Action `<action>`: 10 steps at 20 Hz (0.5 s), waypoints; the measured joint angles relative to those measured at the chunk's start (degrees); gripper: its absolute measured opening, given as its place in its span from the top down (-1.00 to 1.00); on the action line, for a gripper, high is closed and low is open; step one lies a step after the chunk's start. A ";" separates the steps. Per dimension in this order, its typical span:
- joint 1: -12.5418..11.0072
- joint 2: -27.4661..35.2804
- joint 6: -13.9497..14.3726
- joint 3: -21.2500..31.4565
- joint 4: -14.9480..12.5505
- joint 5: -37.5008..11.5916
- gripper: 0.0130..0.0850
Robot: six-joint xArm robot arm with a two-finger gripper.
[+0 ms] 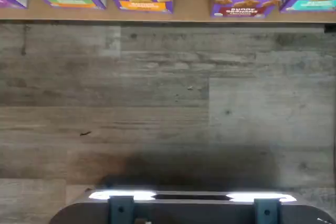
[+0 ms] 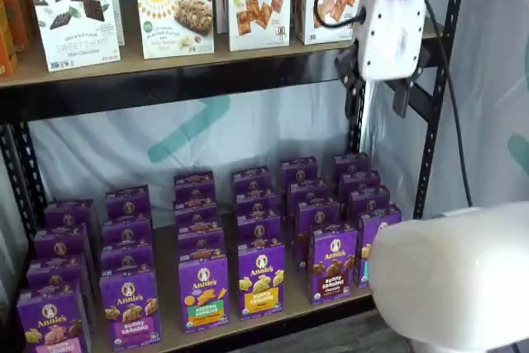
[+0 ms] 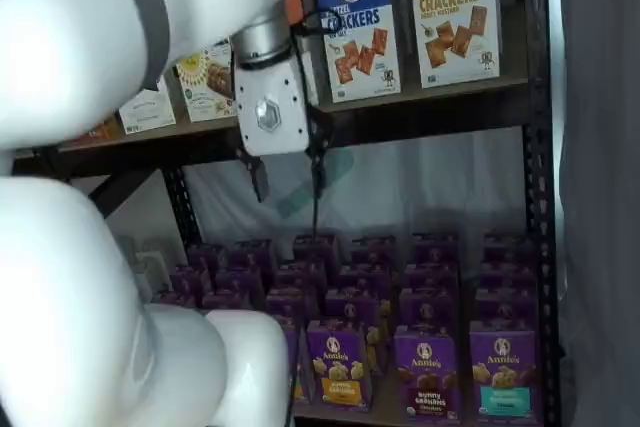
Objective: Pick up the purple box with a brown patch in the center, on the bottom shelf, the fifth box from the left
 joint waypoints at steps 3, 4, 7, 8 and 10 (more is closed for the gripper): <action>-0.75 1.50 -0.80 3.23 0.54 -3.65 -1.00; -0.78 2.03 -0.83 3.90 0.34 -4.37 -1.00; -0.71 3.58 -0.72 6.84 -0.95 -7.92 -1.00; -0.89 3.82 -0.87 8.28 -1.05 -9.79 -1.00; -1.29 4.56 -1.22 10.68 -1.17 -12.96 -1.00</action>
